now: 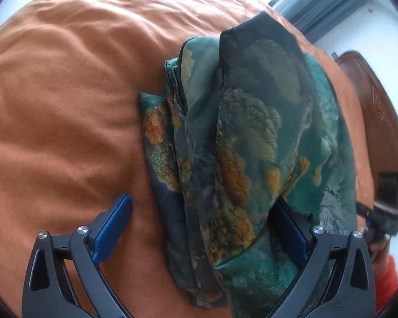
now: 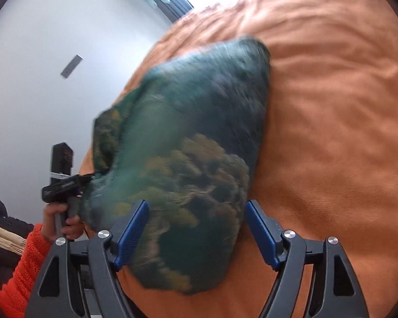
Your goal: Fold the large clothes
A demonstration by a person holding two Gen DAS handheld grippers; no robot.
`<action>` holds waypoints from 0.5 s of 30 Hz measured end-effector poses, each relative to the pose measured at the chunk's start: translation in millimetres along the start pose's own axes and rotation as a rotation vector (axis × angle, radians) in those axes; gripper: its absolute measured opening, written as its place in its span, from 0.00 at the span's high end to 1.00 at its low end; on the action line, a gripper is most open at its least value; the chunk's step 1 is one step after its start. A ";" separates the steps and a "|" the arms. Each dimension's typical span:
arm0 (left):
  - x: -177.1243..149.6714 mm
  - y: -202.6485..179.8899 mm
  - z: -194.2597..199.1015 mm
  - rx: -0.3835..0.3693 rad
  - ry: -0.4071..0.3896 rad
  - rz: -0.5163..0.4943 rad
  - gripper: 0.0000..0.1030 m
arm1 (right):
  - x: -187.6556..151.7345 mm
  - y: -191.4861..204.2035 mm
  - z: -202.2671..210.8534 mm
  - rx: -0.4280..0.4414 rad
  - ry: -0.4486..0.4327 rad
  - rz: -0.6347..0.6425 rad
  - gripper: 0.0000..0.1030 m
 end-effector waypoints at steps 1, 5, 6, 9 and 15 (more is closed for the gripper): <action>2.6 2.4 -5.5 -0.005 0.006 0.003 0.00 | 3.0 -7.1 -10.3 0.028 0.011 -0.023 0.13; 5.0 13.0 -20.3 -0.115 0.023 0.062 0.00 | 19.9 -15.8 -43.8 0.232 0.035 -0.128 0.06; 4.1 14.0 -20.8 -0.122 0.023 0.072 0.02 | 24.1 -13.4 -54.1 0.220 0.045 -0.135 0.06; -3.2 2.9 -7.3 -0.167 0.010 0.058 0.45 | 26.1 16.9 -55.4 0.026 0.023 0.035 0.20; -27.4 -45.5 37.7 -0.016 -0.104 -0.089 0.59 | -1.4 77.2 -17.9 -0.162 -0.134 0.302 0.35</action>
Point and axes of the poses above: each gripper's, at about its wrist camera, not at the fingertips, and z roughly against the way its jaws point, y to its left, x to its top, the point moved 4 cm from there along -z, roughly the way its jaws point, and after that the axes turned 9 degrees about y, right-handed, at the moved point
